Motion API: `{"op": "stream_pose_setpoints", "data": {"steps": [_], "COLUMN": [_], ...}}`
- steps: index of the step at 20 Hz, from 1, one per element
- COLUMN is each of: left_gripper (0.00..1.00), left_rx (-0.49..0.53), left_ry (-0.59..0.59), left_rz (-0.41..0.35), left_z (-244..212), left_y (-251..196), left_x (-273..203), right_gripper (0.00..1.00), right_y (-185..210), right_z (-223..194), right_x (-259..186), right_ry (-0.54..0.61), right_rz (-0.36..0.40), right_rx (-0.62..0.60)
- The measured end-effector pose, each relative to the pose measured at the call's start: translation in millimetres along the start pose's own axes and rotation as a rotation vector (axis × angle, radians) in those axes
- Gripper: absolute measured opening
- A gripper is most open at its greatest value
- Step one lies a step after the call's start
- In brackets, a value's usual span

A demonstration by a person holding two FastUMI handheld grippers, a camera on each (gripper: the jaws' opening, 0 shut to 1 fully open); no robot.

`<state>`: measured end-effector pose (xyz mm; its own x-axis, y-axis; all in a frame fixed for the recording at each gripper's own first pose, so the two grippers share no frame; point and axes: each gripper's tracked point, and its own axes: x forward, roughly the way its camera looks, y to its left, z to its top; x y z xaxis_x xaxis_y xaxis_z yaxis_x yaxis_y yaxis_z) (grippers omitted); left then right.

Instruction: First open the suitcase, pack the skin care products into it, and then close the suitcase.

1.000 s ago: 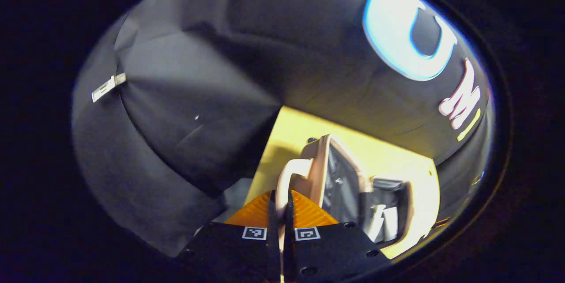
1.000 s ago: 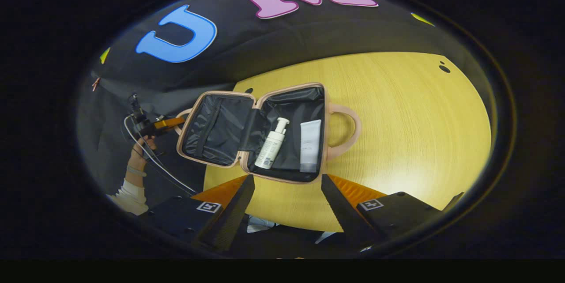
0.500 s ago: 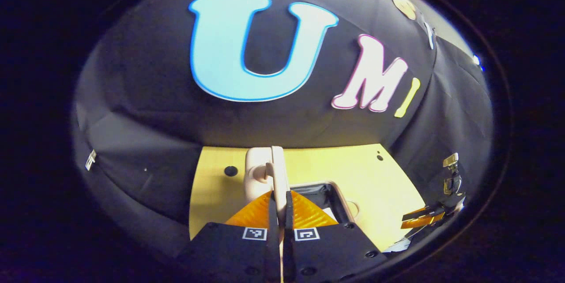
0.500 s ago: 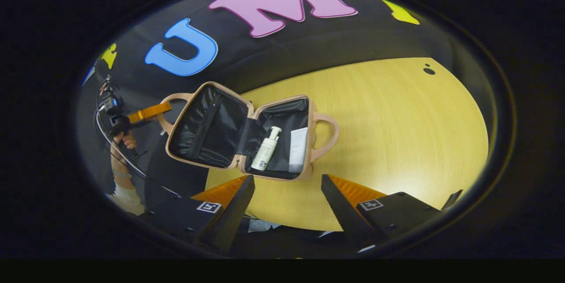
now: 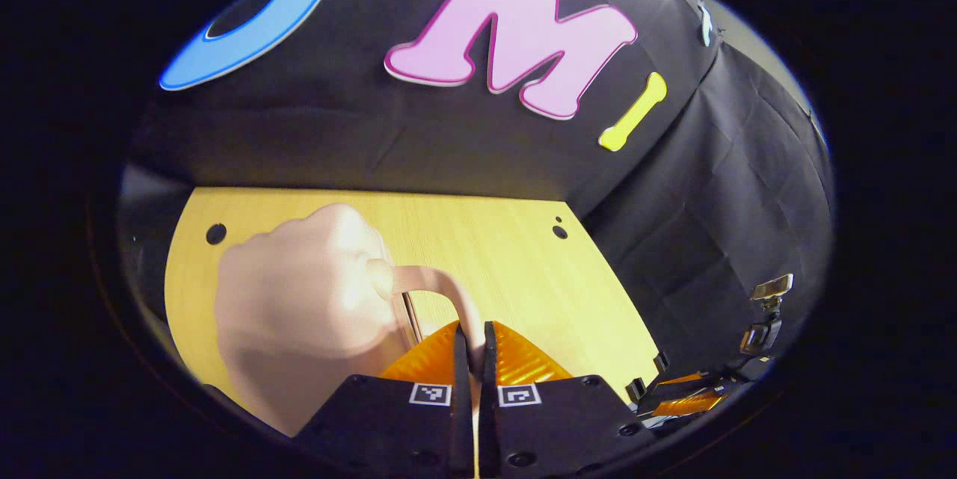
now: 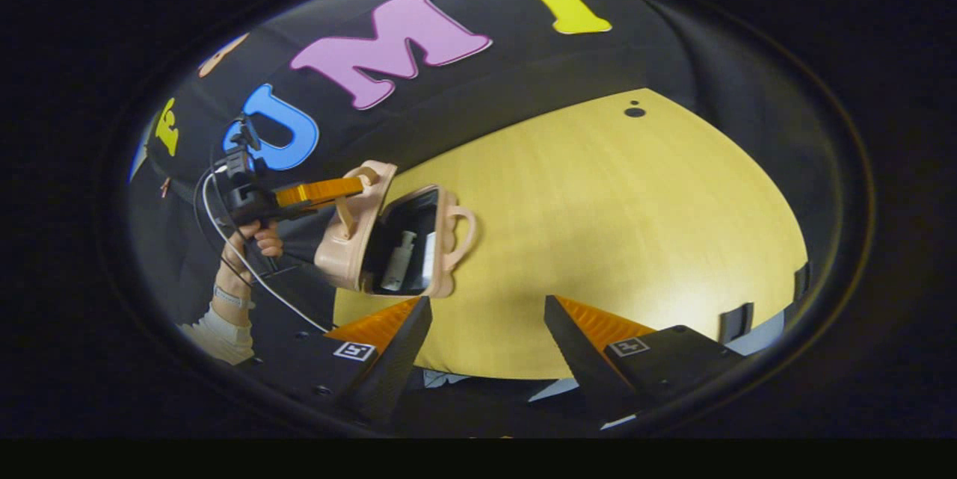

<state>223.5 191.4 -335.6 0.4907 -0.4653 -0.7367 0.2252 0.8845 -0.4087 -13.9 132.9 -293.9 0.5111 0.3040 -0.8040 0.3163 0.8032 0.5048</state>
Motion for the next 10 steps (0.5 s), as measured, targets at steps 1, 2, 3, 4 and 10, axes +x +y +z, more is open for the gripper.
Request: {"op": "stream_pose_setpoints", "data": {"steps": [1,2,3,4,10], "left_gripper": [0.08,0.08,0.08,0.08,0.17], "left_rx": [-0.005,0.009,0.019,0.030,0.045], "left_ry": [0.032,0.063,0.089,0.109,0.154], "left_rz": [0.025,0.049,0.075,0.096,0.155], "left_z": [-13.0,-24.3,-36.4,-45.4,-67.5], "left_y": [0.3,1.8,1.4,0.4,-3.2], "left_x": [18.9,36.0,47.0,58.2,85.0], "right_gripper": [0.96,0.96,0.96,0.96,0.96], "right_y": [-13.7,-26.3,-39.4,-52.2,-113.5], "right_z": [3.6,8.3,13.5,17.2,25.4], "right_x": [-8.5,-16.7,-24.9,-32.7,-56.5], "right_ry": [-0.008,-0.020,-0.033,-0.043,-0.048], "right_rz": [-0.006,-0.011,-0.017,-0.024,-0.052], "right_rx": [0.014,0.028,0.042,0.054,0.085]}}
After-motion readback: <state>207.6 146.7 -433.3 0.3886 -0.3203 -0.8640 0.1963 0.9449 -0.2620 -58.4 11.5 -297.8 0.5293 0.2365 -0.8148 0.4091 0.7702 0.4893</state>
